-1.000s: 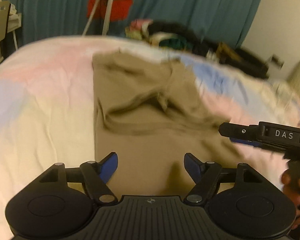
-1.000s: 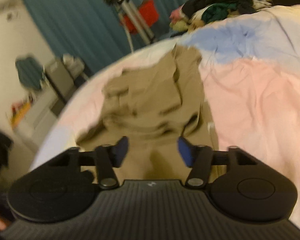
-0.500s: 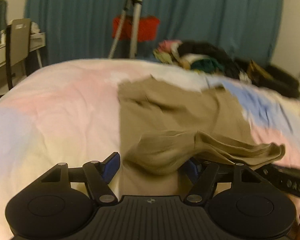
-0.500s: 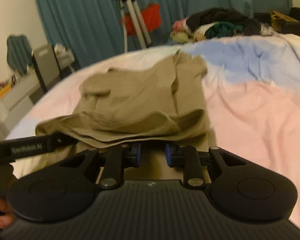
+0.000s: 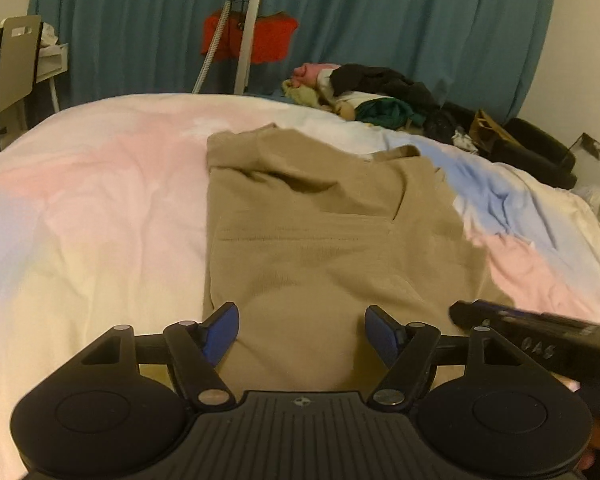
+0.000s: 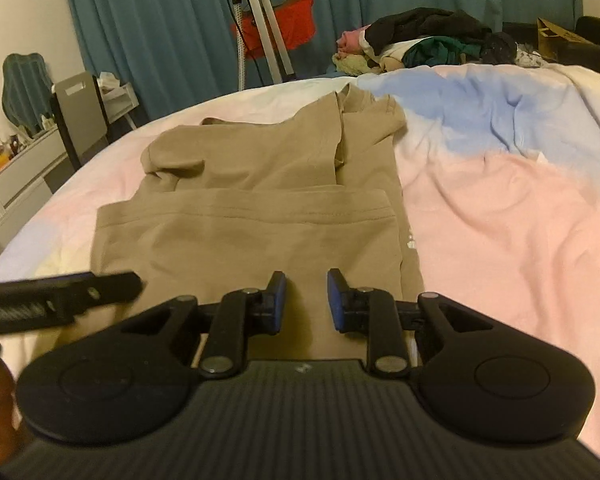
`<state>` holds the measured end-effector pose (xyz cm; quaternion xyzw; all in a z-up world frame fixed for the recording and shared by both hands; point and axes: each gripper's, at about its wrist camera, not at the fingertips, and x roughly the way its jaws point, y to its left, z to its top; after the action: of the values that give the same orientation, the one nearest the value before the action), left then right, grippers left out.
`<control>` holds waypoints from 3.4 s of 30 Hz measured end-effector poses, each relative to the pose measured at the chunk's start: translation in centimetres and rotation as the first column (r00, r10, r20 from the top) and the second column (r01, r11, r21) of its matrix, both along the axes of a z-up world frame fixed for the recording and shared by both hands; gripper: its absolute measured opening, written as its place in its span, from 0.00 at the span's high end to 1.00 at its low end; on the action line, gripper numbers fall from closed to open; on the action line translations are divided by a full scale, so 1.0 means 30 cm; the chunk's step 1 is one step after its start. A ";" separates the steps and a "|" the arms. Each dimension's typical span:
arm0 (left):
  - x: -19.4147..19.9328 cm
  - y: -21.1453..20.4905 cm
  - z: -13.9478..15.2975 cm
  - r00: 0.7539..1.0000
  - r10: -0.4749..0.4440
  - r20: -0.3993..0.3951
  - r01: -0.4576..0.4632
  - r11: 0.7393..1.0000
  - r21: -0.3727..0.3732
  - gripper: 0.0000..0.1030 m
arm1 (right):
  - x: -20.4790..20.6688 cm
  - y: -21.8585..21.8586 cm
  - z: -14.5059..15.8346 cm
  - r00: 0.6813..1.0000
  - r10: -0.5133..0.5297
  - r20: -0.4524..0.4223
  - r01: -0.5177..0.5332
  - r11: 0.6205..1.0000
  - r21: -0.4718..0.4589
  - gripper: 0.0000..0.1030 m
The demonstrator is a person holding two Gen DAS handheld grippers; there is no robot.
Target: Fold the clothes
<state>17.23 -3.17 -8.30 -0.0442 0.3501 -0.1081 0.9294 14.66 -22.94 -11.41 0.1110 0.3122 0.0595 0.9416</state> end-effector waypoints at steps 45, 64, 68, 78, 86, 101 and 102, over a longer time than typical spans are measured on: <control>-0.419 0.272 -0.133 0.885 0.140 -0.444 -0.413 0.677 -0.609 0.62 | -0.534 -0.132 -0.107 0.899 -0.193 -0.394 0.424 0.613 0.667 0.56; -0.648 0.333 0.188 0.990 0.106 -0.091 -0.139 0.680 -0.720 0.96 | -0.721 -0.164 0.211 0.960 -0.270 -0.068 0.225 0.611 0.759 0.94; -0.843 0.351 0.261 0.994 0.077 -0.074 -0.106 0.647 -0.755 0.96 | -0.905 -0.175 0.307 0.970 -0.242 -0.022 0.169 0.609 0.775 0.94; -1.218 0.414 0.219 0.978 0.099 -0.185 -0.207 0.589 -0.781 0.96 | -1.229 -0.161 0.329 0.967 -0.246 -0.061 0.203 0.605 0.770 0.93; -0.904 0.381 0.304 0.973 0.131 -0.192 -0.233 0.564 -0.792 0.95 | -0.973 -0.182 0.434 0.971 -0.231 -0.066 0.201 0.631 0.749 0.93; -0.194 0.297 0.108 0.957 0.160 -0.243 -0.284 0.693 -0.663 0.95 | -0.278 -0.228 0.228 0.959 -0.203 -0.198 0.283 0.671 0.685 0.93; -0.177 0.300 0.086 0.961 0.158 -0.226 -0.271 0.688 -0.674 0.95 | -0.256 -0.234 0.205 0.961 -0.194 -0.198 0.277 0.669 0.690 0.93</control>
<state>11.94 5.84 -5.72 -0.4403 0.3441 -0.1190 0.8207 6.97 -29.95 -5.24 0.5080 0.2980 0.0471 0.8068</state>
